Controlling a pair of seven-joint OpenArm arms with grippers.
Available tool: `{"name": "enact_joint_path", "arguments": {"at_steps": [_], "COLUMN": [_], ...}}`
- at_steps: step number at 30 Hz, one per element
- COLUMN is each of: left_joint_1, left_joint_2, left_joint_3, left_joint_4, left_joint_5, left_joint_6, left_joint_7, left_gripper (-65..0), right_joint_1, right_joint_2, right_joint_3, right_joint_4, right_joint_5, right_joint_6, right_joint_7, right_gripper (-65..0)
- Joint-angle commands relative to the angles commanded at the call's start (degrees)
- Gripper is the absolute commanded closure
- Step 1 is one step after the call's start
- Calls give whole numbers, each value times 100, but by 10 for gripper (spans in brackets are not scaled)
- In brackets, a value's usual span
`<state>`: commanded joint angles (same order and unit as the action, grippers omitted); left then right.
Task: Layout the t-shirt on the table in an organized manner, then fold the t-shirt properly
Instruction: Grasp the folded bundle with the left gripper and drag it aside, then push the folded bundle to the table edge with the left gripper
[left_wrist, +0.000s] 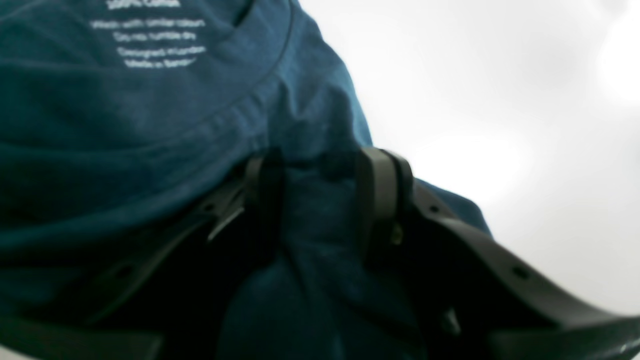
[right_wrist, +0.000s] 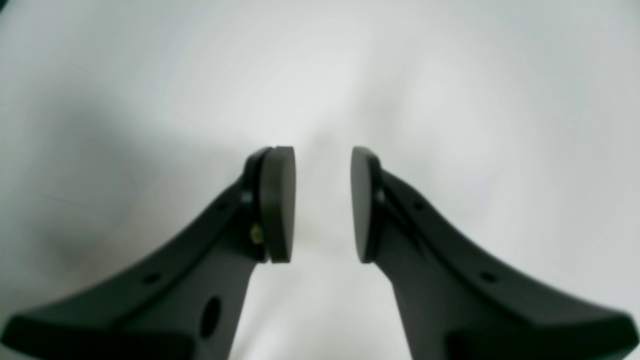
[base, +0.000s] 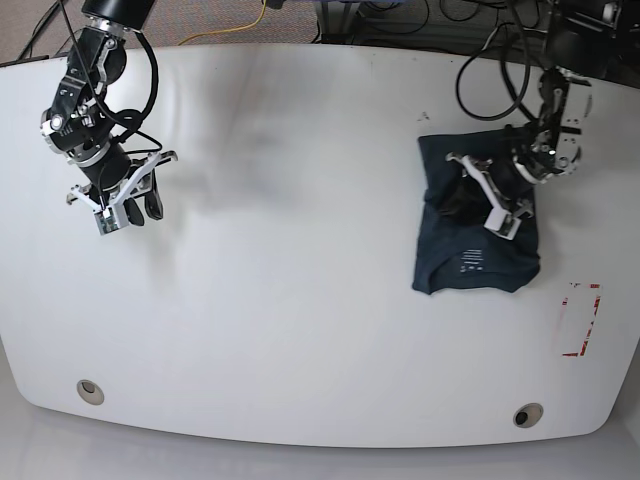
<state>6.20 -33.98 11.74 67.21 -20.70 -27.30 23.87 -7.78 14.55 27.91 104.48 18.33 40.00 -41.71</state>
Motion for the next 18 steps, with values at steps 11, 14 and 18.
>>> {"name": "enact_joint_path", "arguments": {"at_steps": [11, 14, 18], "left_joint_1": [211, 105, -123], "left_joint_2": [-1187, -1319, -1407], "left_joint_3": [-809, -993, -1037], "left_joint_4": [-1011, -1090, -1073], "left_joint_5": [9, 9, 9], "left_joint_6": [-1248, -1270, -1270], "left_joint_7": [-53, -70, -70], "left_gripper": [-232, -232, -232], "right_joint_1": [0, 0, 0], "right_joint_2": [-9, -53, -273], "right_joint_3": [0, -9, -9], "right_joint_4": [0, 0, 0], "right_joint_5": [0, 0, -53], "right_joint_6": [0, 0, 0], "right_joint_7": [0, 0, 0], "right_gripper": [-181, -181, -181]}}
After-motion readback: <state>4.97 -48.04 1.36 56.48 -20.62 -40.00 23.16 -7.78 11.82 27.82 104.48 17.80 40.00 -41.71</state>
